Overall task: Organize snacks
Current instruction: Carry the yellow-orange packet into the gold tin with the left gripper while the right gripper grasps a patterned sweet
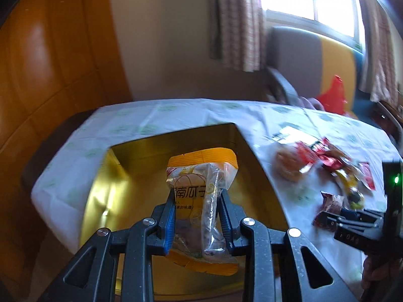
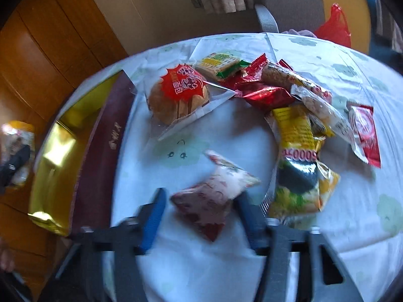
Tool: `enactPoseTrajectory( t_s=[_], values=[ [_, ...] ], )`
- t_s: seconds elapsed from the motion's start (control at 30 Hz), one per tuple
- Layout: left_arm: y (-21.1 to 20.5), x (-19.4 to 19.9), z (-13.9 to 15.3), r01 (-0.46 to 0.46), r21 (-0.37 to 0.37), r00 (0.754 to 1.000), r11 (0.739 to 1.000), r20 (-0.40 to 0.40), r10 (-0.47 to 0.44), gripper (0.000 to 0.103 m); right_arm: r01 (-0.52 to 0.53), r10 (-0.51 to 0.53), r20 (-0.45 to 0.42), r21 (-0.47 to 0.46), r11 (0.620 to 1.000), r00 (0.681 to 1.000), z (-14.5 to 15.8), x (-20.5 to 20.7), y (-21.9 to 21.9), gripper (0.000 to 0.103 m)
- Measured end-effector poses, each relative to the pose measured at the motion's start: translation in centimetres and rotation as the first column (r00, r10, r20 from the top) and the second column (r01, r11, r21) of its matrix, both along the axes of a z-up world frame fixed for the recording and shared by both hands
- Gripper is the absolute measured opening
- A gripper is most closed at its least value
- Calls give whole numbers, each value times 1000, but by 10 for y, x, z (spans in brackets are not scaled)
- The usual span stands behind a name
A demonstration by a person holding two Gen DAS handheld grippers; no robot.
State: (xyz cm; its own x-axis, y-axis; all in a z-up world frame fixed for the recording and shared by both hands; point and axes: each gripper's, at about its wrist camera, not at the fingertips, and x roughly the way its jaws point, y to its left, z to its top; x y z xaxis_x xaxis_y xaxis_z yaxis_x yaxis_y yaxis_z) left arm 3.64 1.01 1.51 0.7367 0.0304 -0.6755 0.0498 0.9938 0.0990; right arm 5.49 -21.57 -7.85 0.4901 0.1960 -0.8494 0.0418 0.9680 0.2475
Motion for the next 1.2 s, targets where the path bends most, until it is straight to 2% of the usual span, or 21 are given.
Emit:
enactPoseTrajectory(
  t_s=[0.1,0.23,0.4,0.77,0.93,1.07,1.2],
  values=[
    [9,0,3,-42,-1,999,999,21,42,31,-38,40,26,-74,997,999,0,0,15,29],
    [14,2,7,-71,-2,997,997,36,71,31,-83,89,37,-138,987,995,-4,0,28,28],
    [13,6,6,-88,3,996,996,31,88,31,-75,79,33,-91,993,996,-5,2,24,28],
    [9,18,-2,-102,28,995,994,2,102,31,-82,88,62,-92,992,994,-7,-3,21,28],
    [6,42,-14,-88,2,993,996,-78,88,31,-88,95,73,-96,991,993,-7,-3,22,28],
    [9,82,-33,-102,-74,977,992,-195,86,31,-93,102,80,-101,991,992,-7,-3,23,28],
    [7,119,-46,-110,-121,966,987,-248,77,32,-101,109,83,-100,990,991,-6,-2,22,27]
  ],
)
